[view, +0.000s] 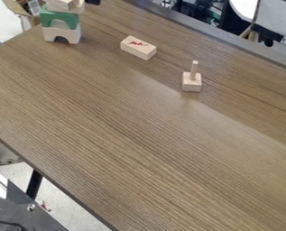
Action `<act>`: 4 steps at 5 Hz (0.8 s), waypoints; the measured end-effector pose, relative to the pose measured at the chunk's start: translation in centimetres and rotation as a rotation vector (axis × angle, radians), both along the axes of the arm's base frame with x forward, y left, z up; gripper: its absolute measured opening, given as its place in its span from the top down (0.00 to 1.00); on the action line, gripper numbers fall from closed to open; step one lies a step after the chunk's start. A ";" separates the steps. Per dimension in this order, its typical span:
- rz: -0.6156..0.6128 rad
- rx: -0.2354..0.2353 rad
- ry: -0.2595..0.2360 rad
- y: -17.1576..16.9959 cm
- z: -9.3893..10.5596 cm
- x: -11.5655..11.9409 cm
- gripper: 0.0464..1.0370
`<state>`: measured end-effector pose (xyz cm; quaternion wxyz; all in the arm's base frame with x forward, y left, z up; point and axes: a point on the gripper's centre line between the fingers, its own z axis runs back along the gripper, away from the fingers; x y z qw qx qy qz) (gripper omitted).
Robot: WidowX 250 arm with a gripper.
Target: Put rectangle block on top of the rectangle block
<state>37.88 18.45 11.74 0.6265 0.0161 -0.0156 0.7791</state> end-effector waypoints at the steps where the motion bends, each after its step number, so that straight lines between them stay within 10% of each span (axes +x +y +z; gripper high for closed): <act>1: -0.010 -0.008 -0.008 0.6 0.1 -0.3 0.04; 4: 0.030 -0.023 -0.003 3.5 2.1 -2.0 0.04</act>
